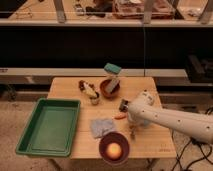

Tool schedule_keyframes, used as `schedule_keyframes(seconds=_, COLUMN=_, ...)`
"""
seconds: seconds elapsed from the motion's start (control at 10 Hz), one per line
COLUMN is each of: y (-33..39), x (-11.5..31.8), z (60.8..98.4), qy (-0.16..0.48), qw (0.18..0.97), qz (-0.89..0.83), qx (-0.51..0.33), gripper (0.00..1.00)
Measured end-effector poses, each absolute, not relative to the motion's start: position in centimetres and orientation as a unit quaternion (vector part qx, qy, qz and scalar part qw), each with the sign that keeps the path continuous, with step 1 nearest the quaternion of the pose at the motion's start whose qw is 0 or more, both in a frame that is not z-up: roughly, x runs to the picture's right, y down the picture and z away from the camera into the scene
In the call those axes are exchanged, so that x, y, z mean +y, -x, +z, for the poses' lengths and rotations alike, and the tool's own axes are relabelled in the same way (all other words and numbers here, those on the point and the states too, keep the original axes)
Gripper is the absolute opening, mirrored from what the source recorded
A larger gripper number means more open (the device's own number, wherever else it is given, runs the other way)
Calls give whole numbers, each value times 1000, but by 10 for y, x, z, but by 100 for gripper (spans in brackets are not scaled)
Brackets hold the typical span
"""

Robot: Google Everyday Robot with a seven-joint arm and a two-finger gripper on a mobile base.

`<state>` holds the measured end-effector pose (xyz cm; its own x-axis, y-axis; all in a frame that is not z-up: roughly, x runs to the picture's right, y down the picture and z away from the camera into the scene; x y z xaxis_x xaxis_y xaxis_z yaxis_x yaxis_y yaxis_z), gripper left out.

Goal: Place fork in purple bowl

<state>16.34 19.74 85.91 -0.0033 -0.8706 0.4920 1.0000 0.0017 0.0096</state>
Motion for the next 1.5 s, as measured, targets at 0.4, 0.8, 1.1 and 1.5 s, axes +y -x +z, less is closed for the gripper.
schedule_keyframes(seconds=0.4, y=-162, x=198, z=860, qy=172, qw=684, qz=-683, qx=-192, gripper=0)
schedule_keyframes(seconds=0.8, y=-159, x=190, z=851, qy=152, qw=686, qz=-685, qx=-194, gripper=0)
schedule_keyframes(seconds=1.1, y=-158, x=155, z=812, qy=104, qw=690, qz=-692, qx=-186, gripper=0)
schedule_keyframes(seconds=1.5, y=-160, x=103, z=744, qy=10, qw=697, qz=-687, qx=-207, gripper=0)
